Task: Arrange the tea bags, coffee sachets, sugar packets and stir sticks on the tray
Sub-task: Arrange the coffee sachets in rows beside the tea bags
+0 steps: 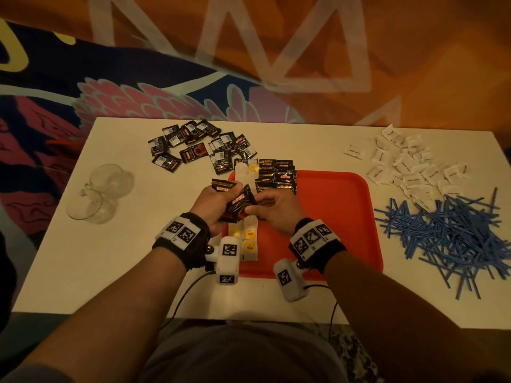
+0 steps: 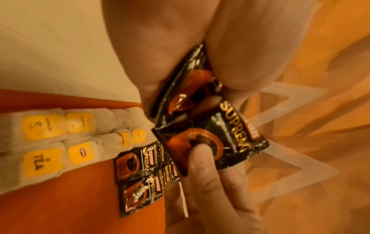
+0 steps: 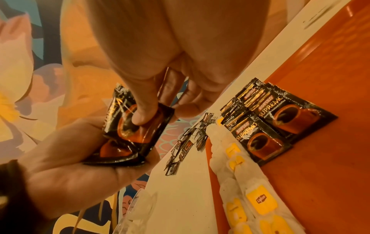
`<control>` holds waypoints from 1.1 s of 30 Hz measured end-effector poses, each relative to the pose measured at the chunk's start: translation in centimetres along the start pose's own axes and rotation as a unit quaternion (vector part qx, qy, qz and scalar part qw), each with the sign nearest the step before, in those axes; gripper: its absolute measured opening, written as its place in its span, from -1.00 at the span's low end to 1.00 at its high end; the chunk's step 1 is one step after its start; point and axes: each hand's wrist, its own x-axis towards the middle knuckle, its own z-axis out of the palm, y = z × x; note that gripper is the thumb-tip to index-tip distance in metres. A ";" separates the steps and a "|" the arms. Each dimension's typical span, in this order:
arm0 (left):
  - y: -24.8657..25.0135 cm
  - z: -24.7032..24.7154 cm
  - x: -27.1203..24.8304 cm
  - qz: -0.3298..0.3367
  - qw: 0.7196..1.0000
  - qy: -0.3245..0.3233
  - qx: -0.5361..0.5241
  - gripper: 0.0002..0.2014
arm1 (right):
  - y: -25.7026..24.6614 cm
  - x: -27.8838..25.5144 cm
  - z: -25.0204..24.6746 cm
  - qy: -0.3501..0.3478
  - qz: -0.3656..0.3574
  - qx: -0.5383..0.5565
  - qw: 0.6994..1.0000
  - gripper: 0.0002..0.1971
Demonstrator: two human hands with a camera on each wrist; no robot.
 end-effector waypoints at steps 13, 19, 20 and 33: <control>0.1 0.3 0.9 0.187 0.954 -0.028 0.232 -0.87 | 0.7 0.0 -0.1 -0.024 -0.015 -0.091 0.995 -0.88; -0.8 -0.3 2.7 0.120 0.972 0.088 0.184 -0.89 | 3.3 0.2 -0.4 0.022 0.046 -0.125 0.991 -0.82; -0.8 -0.5 2.8 0.103 0.976 0.101 0.160 -0.87 | 3.9 0.4 -0.6 0.028 0.069 -0.148 0.986 -0.81; -1.9 -3.6 2.3 -0.032 0.997 0.064 0.014 -0.90 | 9.1 3.6 -1.5 0.092 0.260 -0.202 0.940 -0.88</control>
